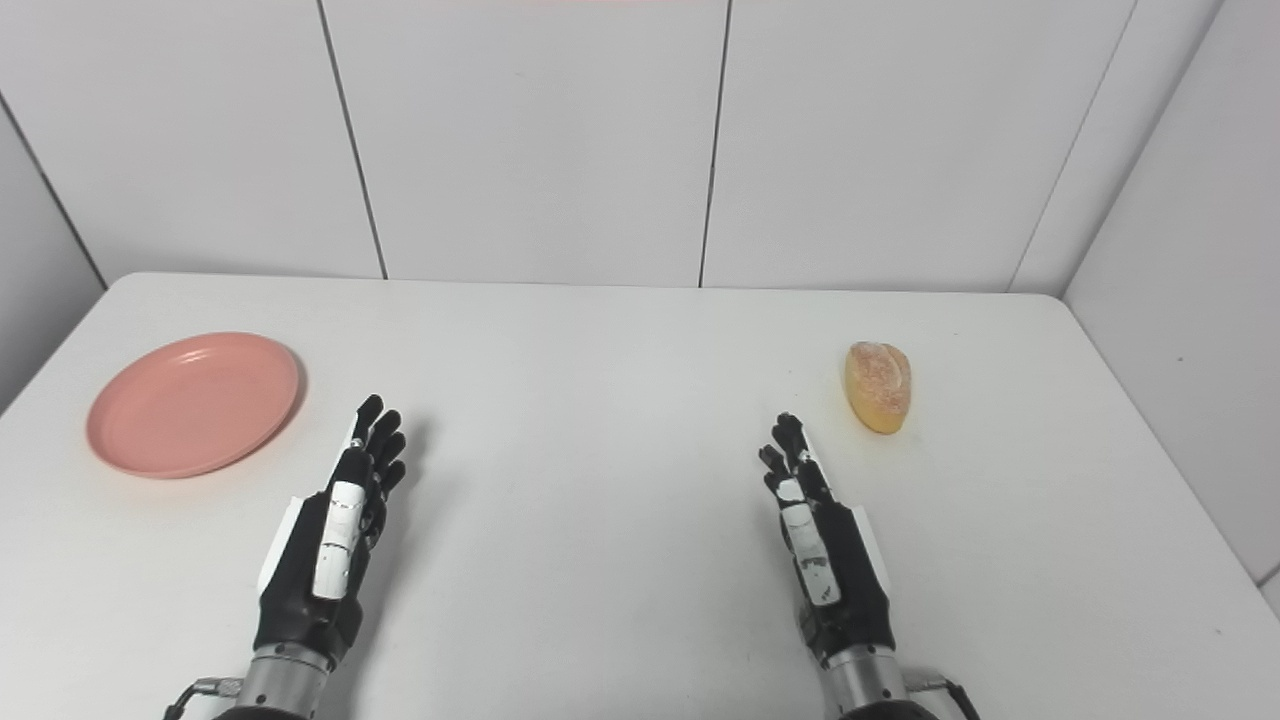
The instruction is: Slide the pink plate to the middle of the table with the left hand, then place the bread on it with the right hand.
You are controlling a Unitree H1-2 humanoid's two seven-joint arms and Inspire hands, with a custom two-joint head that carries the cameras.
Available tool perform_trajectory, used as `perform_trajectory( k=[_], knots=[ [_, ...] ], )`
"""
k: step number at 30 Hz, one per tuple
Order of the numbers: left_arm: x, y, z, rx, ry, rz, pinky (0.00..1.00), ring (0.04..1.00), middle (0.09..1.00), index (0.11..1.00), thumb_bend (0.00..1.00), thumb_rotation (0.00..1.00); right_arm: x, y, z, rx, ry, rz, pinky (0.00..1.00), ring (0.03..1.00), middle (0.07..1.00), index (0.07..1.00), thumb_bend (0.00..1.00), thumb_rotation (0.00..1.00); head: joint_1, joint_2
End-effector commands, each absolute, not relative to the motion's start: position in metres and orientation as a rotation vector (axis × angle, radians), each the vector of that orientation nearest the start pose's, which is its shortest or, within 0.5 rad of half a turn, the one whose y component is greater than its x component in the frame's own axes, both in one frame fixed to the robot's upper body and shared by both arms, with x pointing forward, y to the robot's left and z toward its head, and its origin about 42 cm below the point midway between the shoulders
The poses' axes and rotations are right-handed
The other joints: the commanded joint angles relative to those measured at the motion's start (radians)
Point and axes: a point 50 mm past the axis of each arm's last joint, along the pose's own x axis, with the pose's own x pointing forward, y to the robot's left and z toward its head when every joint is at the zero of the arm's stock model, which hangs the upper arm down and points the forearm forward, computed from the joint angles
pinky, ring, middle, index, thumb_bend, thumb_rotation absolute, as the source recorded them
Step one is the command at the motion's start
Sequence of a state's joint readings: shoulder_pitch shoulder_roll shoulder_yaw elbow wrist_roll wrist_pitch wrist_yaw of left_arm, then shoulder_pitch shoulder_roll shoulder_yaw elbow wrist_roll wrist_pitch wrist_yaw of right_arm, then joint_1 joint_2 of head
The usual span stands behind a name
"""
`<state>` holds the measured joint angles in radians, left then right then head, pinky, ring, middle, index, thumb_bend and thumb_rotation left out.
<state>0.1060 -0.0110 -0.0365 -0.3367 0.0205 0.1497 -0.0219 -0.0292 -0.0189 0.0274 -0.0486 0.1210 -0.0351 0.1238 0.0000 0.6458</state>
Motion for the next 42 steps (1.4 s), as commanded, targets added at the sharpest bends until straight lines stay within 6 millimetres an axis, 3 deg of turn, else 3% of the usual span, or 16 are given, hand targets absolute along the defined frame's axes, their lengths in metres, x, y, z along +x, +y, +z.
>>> perform_trajectory(
  k=[1,12,34,42],
  knots=[
    [0.2338,0.2064,0.1452,0.000,-0.061,-0.015,1.00,1.000,1.000,1.000,0.76,1.00,0.2931,-0.2007,0.1226,0.104,-0.154,0.167,0.99,0.961,0.987,0.971,0.85,0.90,0.000,0.000],
    [0.2326,0.2083,0.1449,-0.043,-0.107,0.059,1.00,1.000,1.000,1.000,0.74,0.99,0.2932,-0.2047,0.1264,0.078,-0.204,0.121,1.00,1.000,1.000,0.991,0.80,0.92,0.001,0.005],
    [0.2404,0.2112,0.1411,-0.032,-0.089,0.054,1.00,1.000,1.000,1.000,0.75,0.99,0.2980,-0.2034,0.1280,0.054,-0.199,0.129,1.00,1.000,1.000,1.000,0.86,0.95,0.003,0.006],
    [0.2399,0.2037,0.1394,-0.036,-0.083,0.042,1.00,1.000,1.000,1.000,0.75,0.99,0.2975,-0.2104,0.1242,0.058,-0.201,0.133,1.00,1.000,1.000,1.000,0.84,0.95,0.060,-0.031]
  ],
)
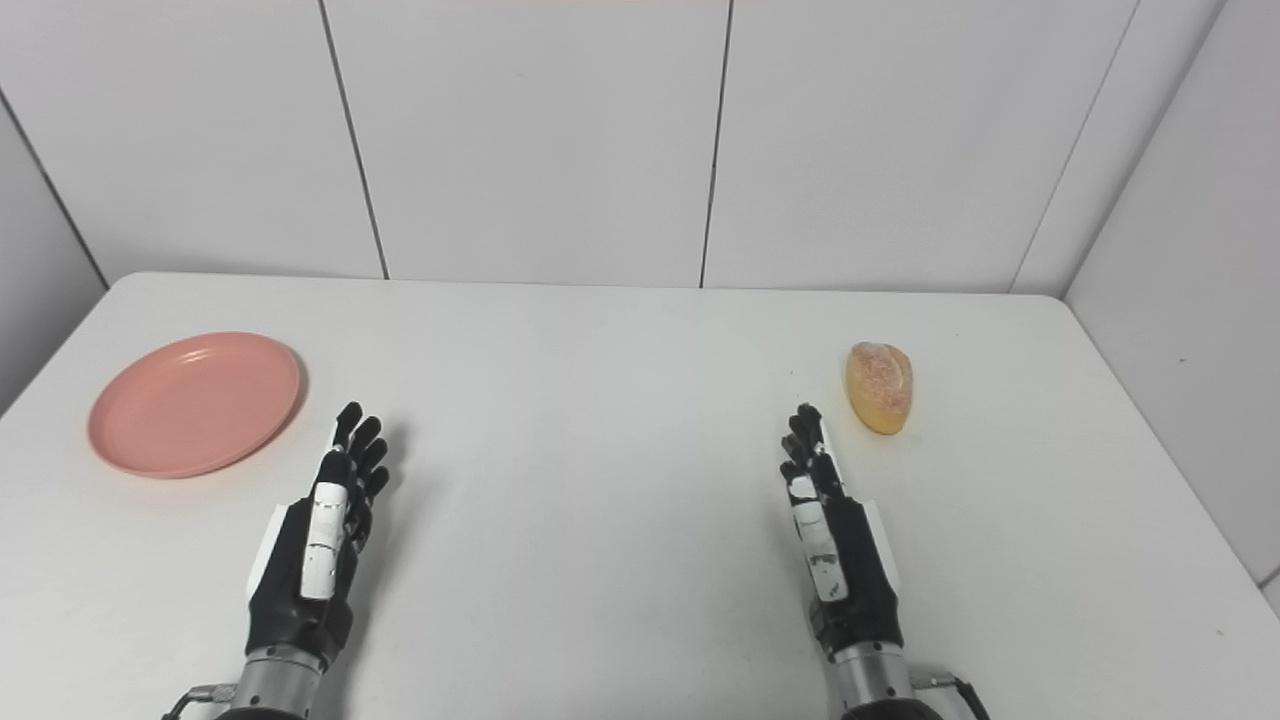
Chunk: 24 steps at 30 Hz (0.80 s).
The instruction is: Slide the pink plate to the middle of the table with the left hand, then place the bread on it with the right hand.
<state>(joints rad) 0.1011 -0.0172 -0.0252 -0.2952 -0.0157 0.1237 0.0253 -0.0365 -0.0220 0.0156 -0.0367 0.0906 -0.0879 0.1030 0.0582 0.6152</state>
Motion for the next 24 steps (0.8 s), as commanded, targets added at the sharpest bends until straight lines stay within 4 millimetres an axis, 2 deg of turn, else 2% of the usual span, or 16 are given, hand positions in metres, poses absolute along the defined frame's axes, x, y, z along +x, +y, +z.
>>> perform_trajectory(
  k=[1,4,6,8,10,16,24],
  knots=[
    [0.240,0.201,0.138,-0.036,-0.080,0.040,1.00,1.000,1.000,1.000,0.75,0.99,0.297,-0.213,0.123,0.057,-0.200,0.135,1.00,1.000,1.000,1.000,0.83,0.95,0.033,-0.017],
    [0.240,0.194,0.134,-0.039,-0.075,0.041,1.00,1.000,1.000,1.000,0.75,1.00,0.297,-0.220,0.119,0.059,-0.195,0.139,1.00,1.000,1.000,1.000,0.81,0.95,0.064,-0.033],
    [0.240,0.186,0.130,-0.041,-0.071,0.048,1.00,1.000,1.000,1.000,0.74,1.00,0.296,-0.228,0.115,0.068,-0.187,0.135,1.00,1.000,1.000,1.000,0.82,0.94,0.116,-0.066],
    [0.240,0.179,0.127,-0.043,-0.068,0.054,1.00,1.000,1.000,1.000,0.73,1.00,0.296,-0.233,0.111,0.069,-0.182,0.133,1.00,1.000,1.000,1.000,0.82,0.94,0.130,-0.075],
    [0.240,0.172,0.124,-0.038,-0.066,0.057,1.00,0.999,1.000,1.000,0.72,1.00,0.296,-0.239,0.106,0.070,-0.184,0.138,1.00,1.000,1.000,1.000,0.81,0.94,0.177,-0.106],
    [0.241,0.160,0.116,-0.028,-0.065,0.055,1.00,1.000,1.000,1.000,0.71,1.00,0.297,-0.250,0.096,0.069,-0.180,0.138,1.00,1.000,1.000,1.000,0.80,0.95,0.216,-0.146],
    [0.244,0.157,0.105,-0.015,-0.075,0.054,1.00,1.000,1.000,1.000,0.73,1.00,0.299,-0.254,0.087,0.067,-0.168,0.140,1.00,1.000,1.000,1.000,0.79,0.96,0.227,-0.189]
  ],
)
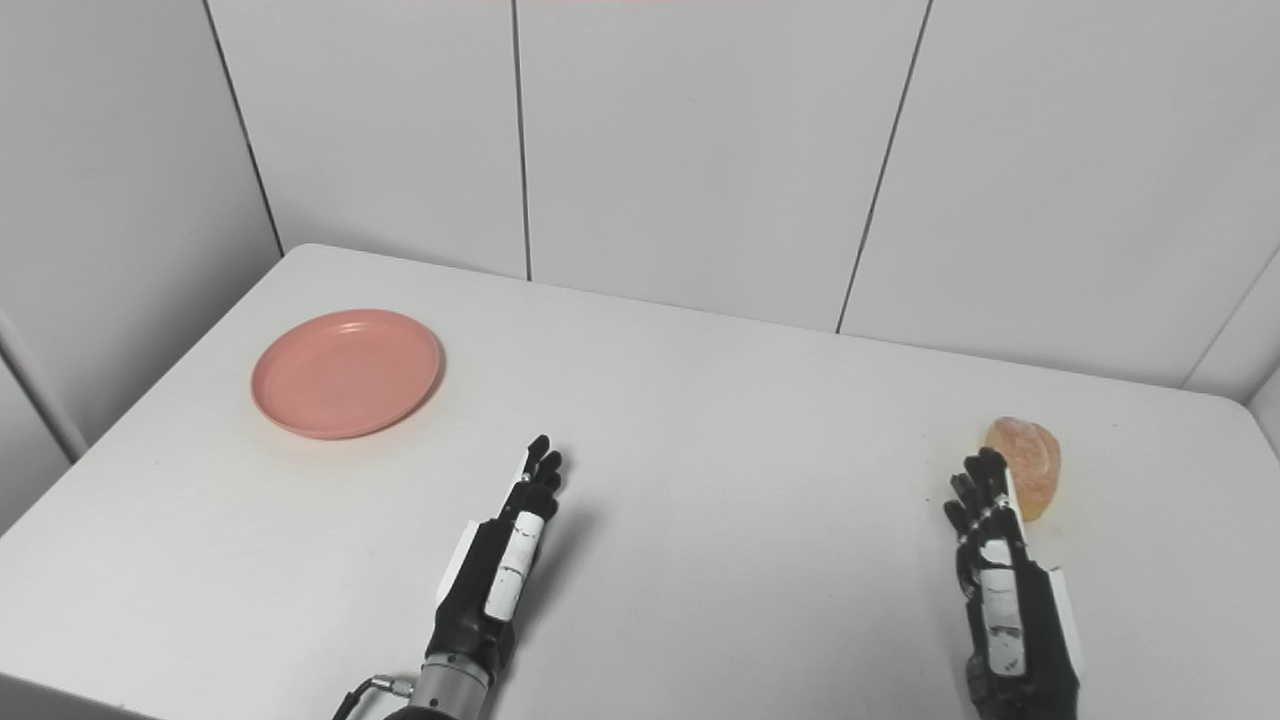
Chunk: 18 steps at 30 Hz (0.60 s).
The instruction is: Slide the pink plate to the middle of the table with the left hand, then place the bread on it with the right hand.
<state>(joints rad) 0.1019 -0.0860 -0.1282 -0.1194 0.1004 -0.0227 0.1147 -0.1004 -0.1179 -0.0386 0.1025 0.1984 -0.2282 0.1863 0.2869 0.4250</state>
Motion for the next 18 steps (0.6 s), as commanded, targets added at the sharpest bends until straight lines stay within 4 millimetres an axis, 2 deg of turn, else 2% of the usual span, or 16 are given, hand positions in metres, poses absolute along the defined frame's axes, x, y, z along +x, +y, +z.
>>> perform_trajectory(
  k=[1,11,14,18],
  knots=[
    [0.244,0.157,0.103,-0.011,-0.076,0.054,1.00,1.000,1.000,1.000,0.73,1.00,0.300,-0.254,0.086,0.066,-0.167,0.140,1.00,1.000,1.000,1.000,0.79,0.97,-0.008,-0.003],
    [0.251,0.169,0.106,-0.064,-0.092,0.079,1.00,1.000,1.000,1.000,0.73,1.00,0.297,-0.247,0.082,0.090,-0.164,0.149,1.00,1.000,1.000,1.000,0.77,0.95,-0.037,-0.010],
    [0.259,0.177,0.118,-0.105,-0.105,0.087,1.00,1.000,1.000,1.000,0.74,1.00,0.294,-0.245,0.083,0.094,-0.159,0.147,1.00,1.000,1.000,1.000,0.79,0.94,-0.051,-0.002],
    [0.273,0.191,0.146,-0.097,-0.190,0.078,1.00,1.000,1.000,1.000,0.77,0.98,0.290,-0.243,0.085,0.096,-0.158,0.145,1.00,1.000,1.000,1.000,0.79,0.94,-0.066,0.001]
  ],
)
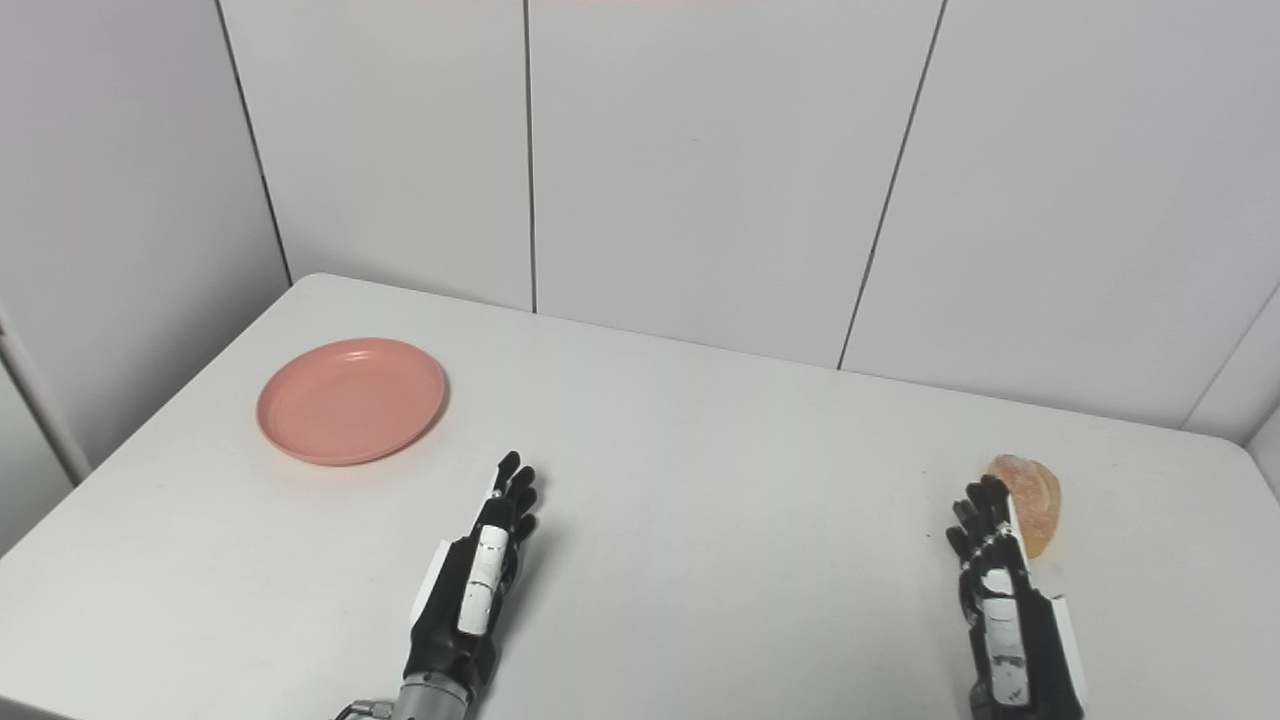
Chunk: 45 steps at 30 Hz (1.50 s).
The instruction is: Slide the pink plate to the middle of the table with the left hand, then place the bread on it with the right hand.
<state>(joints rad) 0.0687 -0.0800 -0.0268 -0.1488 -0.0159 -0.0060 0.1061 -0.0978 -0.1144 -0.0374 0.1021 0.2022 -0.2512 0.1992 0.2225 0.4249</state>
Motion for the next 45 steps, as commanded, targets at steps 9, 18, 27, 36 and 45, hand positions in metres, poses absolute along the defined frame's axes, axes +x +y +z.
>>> perform_trajectory(
  k=[9,18,27,36,45],
  knots=[
    [0.318,0.226,0.209,-0.015,-0.334,0.076,1.00,1.000,1.000,1.000,0.84,0.97,0.284,-0.237,0.086,0.100,-0.148,0.137,1.00,0.991,1.000,1.000,0.79,0.94,-0.013,0.004],
    [0.347,0.253,0.252,0.087,-0.413,0.030,1.00,1.000,1.000,1.000,0.91,0.99,0.284,-0.238,0.086,0.096,-0.154,0.138,1.00,0.977,0.993,0.999,0.78,0.95,-0.009,0.000],
    [0.380,0.307,0.288,0.208,-0.501,0.021,0.91,0.871,0.890,0.903,0.98,0.93,0.286,-0.238,0.085,0.103,-0.154,0.146,1.00,0.974,0.988,1.000,0.78,0.95,-0.001,-0.001],
    [0.417,0.366,0.295,0.252,-0.540,0.041,0.86,0.846,0.866,0.870,1.00,0.94,0.285,-0.238,0.084,0.101,-0.152,0.151,1.00,0.969,0.977,0.993,0.78,0.95,-0.002,0.001],
    [0.444,0.407,0.293,0.246,-0.536,0.057,0.79,0.835,0.845,0.851,0.99,0.89,0.285,-0.239,0.084,0.098,-0.150,0.155,1.00,0.972,0.980,0.998,0.79,0.95,-0.001,0.006]
  ],
)
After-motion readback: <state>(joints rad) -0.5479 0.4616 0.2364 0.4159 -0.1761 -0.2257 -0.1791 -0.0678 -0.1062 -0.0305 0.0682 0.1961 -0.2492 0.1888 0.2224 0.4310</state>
